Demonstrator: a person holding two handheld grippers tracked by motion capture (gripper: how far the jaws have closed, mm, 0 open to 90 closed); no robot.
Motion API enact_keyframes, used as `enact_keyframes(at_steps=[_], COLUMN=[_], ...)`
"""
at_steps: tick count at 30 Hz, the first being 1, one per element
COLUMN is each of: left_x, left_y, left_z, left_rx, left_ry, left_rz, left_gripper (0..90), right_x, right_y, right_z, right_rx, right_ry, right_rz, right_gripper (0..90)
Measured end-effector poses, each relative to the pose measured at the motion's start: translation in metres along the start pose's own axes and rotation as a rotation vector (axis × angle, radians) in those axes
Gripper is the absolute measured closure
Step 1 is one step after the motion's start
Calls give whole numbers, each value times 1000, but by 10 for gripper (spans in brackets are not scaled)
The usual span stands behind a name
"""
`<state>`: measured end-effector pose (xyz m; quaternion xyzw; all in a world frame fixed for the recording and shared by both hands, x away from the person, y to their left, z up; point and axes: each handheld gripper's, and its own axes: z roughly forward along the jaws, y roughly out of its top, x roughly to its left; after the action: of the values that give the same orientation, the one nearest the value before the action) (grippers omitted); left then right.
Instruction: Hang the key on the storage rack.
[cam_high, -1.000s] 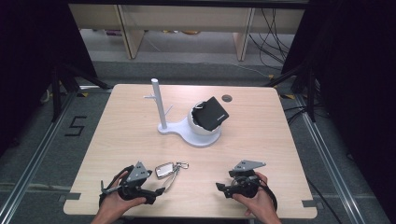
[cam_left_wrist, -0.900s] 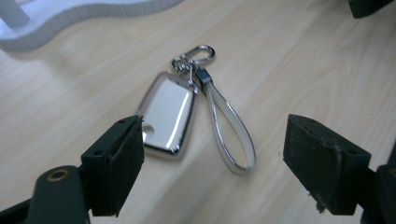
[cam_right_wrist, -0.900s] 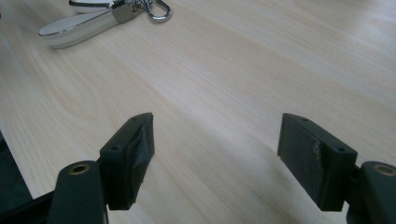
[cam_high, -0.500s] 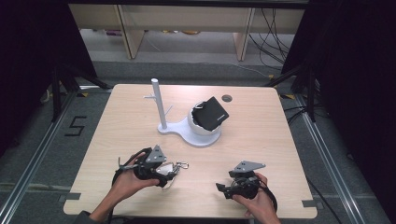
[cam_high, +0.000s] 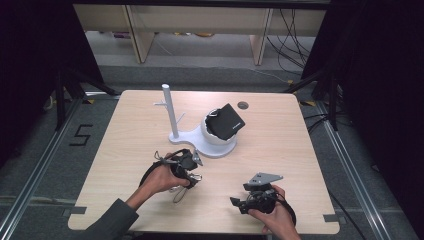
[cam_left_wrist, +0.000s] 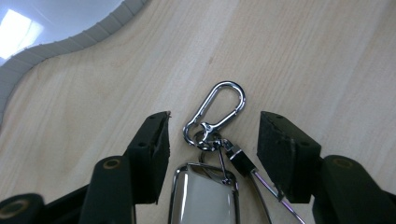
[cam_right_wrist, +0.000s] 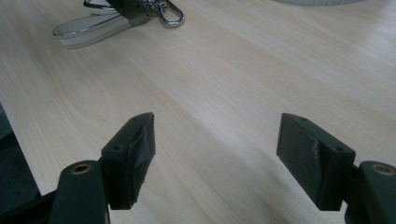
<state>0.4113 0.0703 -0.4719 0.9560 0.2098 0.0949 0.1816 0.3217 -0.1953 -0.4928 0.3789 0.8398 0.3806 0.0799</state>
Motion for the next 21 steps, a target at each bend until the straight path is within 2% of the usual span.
enact_keyframes(at_steps=[1,2,4,6,11,15,16,18,21], left_x=[0,1,0,3,5,7,7,7,8], left_y=[1,2,4,6,7,9,10,11,12], left_z=[0,1,3,5,14,14,14,14,14], left_rx=[6,16,45,69,106,116,139,153,175], left_ry=[-9,-16,-29,-43,-51,-69,-78,-95,-108], left_rz=[-14,-10,-27,2,-10,-21,-24,-35,-22], left_gripper=[461,478,477,486,512,553,569,598,646], right_x=[0,0,1,0,1,2,1,2,2], right_y=[0,0,0,0,1,1,1,1,1], right_z=[0,0,0,0,-1,-1,-1,0,0], right_rx=[-1,-1,-2,-1,6,12,6,7,10], right_ry=[0,0,1,2,9,18,16,16,18], right_rz=[0,-1,-2,0,-2,7,-7,-8,-8], right_gripper=[293,294,294,295,296,300,300,300,302])
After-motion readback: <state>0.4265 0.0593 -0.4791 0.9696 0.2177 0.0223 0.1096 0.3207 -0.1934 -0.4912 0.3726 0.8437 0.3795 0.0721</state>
